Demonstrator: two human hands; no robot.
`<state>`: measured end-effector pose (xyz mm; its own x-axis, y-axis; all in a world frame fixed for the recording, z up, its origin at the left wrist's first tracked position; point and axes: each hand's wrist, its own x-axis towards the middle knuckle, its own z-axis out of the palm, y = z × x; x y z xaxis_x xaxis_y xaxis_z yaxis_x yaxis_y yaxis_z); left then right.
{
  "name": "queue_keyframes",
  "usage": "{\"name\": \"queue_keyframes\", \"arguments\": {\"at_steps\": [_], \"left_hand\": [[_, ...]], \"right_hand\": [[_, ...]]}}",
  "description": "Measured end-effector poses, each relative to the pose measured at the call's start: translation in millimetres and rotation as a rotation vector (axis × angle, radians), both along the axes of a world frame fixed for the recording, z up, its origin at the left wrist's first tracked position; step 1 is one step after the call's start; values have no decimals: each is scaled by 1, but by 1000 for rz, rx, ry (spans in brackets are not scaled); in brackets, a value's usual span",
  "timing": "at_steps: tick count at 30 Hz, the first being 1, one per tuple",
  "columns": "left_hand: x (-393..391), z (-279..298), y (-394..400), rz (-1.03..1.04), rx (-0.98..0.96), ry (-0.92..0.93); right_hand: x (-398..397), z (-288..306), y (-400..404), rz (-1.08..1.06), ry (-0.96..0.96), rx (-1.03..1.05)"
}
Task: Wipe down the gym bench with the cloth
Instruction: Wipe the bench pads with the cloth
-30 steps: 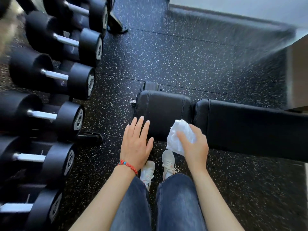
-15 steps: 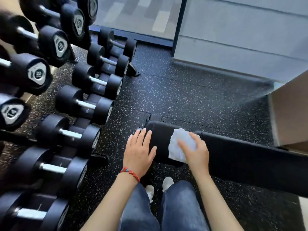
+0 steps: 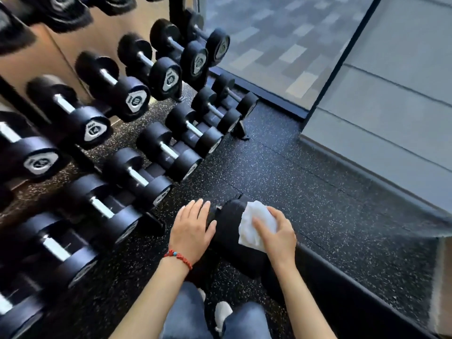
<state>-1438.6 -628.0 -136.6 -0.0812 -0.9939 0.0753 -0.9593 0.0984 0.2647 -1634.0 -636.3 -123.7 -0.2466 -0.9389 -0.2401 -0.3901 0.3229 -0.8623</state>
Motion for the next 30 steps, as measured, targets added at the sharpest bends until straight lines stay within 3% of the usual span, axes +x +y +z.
{"name": "queue_keyframes", "arguments": {"at_steps": [7,17,30], "left_hand": [[14,8,65,317,6,28],[74,10,190,778,14,20],[149,-7,430,1280,-3,47]], "right_hand": [[21,3,5,302,1,-4],[130,12,54,820,5,-29],[297,5,242,1370,-8,-32]]}}
